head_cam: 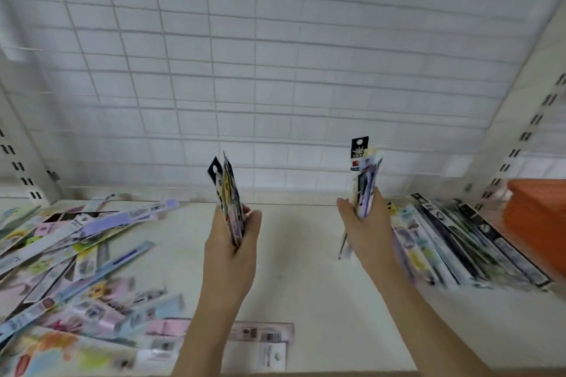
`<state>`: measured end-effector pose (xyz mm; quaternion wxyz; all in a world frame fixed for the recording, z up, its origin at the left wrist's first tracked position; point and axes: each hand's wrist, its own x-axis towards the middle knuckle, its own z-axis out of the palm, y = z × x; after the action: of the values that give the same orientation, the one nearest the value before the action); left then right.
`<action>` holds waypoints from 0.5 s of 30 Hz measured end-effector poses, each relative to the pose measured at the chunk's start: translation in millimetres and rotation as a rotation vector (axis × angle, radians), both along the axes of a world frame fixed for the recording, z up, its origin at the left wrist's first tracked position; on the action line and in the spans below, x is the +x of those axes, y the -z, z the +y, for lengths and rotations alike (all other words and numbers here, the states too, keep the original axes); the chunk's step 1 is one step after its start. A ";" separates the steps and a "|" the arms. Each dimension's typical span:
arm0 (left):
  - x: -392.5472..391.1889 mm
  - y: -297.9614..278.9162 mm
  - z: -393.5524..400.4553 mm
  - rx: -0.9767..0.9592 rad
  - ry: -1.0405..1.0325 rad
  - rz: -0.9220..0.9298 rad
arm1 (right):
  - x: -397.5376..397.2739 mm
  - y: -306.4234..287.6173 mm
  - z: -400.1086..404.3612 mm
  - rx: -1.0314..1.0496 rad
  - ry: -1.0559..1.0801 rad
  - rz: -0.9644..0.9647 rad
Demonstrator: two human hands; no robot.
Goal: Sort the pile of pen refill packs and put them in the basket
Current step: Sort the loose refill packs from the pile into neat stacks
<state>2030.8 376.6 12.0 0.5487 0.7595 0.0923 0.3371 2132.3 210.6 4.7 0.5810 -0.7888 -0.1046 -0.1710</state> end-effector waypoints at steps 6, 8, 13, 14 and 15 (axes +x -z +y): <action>12.6 23.7 -51.3 -0.014 -0.083 0.192 | 9.2 21.2 -30.3 0.051 -0.147 0.212; 16.0 26.1 -50.5 -0.001 -0.135 0.250 | 16.2 28.5 -32.2 -0.032 -0.236 0.279; 25.1 22.2 -53.1 -0.011 -0.254 0.326 | 16.7 30.4 -34.0 -0.144 -0.233 0.256; 26.4 19.8 -57.2 -0.033 -0.253 0.333 | 18.5 29.4 -35.3 -0.184 -0.197 0.191; 27.5 17.0 -62.8 -0.052 -0.247 0.338 | 20.6 26.8 -37.8 -0.227 -0.163 0.137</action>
<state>2058.3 313.8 -5.0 0.4996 0.7736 0.2840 0.2672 2152.9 172.7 -22.1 0.5058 -0.8481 -0.1472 -0.0564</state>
